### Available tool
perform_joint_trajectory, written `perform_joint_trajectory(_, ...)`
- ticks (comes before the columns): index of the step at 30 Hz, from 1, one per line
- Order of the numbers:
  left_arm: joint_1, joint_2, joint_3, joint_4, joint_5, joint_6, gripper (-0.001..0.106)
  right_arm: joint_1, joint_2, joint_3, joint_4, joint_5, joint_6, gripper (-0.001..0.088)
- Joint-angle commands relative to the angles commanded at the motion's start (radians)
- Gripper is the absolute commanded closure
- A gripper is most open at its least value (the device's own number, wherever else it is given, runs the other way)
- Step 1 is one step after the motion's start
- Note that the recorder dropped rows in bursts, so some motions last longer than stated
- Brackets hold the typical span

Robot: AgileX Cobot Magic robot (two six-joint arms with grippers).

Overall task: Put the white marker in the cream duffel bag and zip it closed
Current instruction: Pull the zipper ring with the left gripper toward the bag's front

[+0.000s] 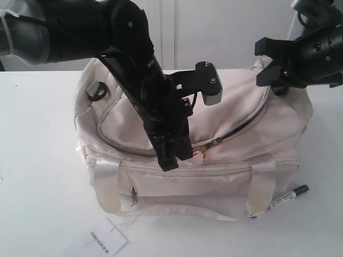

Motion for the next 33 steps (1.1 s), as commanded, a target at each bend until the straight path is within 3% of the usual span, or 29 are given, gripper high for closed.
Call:
perform_joint_trajectory(23, 0.002, 0.0, 0.0, 0.136, 0.06, -0.091, 0.105, 0.0, 0.0, 0.0, 0.0, 0.002, 0.0, 0.0868)
perform_joint_trajectory(33, 0.002, -0.098, 0.0, 0.127, -0.038, -0.112, 0.105, 0.0, 0.0, 0.0, -0.002, 0.002, 0.0, 0.0868)
